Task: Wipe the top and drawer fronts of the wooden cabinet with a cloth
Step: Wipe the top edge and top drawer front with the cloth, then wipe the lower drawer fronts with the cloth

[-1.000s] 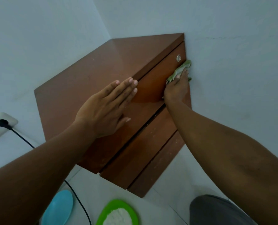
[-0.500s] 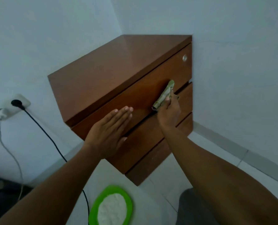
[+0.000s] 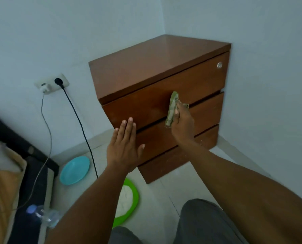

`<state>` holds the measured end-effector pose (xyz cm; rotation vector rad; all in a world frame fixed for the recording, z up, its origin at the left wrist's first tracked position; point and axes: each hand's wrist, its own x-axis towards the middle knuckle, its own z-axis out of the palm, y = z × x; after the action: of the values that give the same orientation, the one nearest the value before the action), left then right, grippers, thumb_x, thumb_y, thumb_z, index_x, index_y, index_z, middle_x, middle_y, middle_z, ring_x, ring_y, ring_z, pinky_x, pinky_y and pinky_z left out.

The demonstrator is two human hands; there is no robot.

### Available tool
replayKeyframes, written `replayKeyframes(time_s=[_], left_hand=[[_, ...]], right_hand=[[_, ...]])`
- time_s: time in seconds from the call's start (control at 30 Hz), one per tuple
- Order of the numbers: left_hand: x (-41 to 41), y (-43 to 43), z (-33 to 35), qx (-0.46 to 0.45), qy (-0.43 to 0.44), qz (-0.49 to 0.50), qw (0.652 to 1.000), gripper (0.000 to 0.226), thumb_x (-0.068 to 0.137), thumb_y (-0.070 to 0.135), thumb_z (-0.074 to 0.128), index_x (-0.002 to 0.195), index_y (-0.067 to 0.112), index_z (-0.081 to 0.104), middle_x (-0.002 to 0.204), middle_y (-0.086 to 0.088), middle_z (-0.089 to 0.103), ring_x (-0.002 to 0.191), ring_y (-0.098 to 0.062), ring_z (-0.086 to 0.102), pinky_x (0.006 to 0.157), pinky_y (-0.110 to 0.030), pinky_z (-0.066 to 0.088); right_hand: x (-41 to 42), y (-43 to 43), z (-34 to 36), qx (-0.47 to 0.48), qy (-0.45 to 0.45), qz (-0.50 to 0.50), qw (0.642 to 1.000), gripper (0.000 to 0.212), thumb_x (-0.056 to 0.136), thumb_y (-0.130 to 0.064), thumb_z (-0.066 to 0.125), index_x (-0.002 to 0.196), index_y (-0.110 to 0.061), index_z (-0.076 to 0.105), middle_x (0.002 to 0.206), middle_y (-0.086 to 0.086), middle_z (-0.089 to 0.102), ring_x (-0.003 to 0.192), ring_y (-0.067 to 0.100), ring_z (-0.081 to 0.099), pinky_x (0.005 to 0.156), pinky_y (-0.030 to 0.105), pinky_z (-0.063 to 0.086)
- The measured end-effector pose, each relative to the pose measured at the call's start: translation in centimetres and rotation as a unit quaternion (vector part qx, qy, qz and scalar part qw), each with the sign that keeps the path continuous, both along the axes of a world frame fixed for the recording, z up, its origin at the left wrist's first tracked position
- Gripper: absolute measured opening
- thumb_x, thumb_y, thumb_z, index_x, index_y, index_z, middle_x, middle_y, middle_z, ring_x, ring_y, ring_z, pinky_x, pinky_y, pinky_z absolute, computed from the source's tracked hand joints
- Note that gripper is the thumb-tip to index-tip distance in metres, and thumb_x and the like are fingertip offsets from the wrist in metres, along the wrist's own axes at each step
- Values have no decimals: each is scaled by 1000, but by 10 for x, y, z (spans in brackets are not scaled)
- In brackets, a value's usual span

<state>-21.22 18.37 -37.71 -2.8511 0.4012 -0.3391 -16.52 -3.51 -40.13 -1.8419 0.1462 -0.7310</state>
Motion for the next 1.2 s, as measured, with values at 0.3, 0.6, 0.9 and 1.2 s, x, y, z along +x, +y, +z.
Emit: replayKeyframes(time_s=[0.3,0.6,0.9,1.2], left_hand=[[-26,1,-19,-90,112,48,989,81,101,65,12,161,16,-14,169,-5,-21,155,-22,-20,128,-41,-3],[-27,-7,-44,-120,74,47,989,81,101,64,9,161,14,-14,168,-8,-21,154,-23,-21,126,-39,-6],[1,-12,-62,-114,-58,10,992,79,103,58,19,162,11,-3,170,-9,-13,156,-24,-15,126,-39,-7],[5,-15,-112,-130,-82,30,988,79,102,60,15,162,15,-11,170,-8,-17,156,-22,-18,127,-40,-5]], right_hand=[[-31,2,7,-193,-10,72,979,44,105,-13,38,148,-11,45,151,9,48,140,24,44,113,30,35],[-39,2,3,-313,-17,115,942,48,101,-14,41,147,-4,44,150,16,49,140,31,44,115,44,40],[-14,-15,-36,-378,-77,100,917,47,103,-18,41,146,0,45,150,18,48,141,34,43,114,45,40],[-4,-26,-77,-387,-147,90,906,52,99,-22,34,141,4,49,143,23,53,132,39,52,109,46,40]])
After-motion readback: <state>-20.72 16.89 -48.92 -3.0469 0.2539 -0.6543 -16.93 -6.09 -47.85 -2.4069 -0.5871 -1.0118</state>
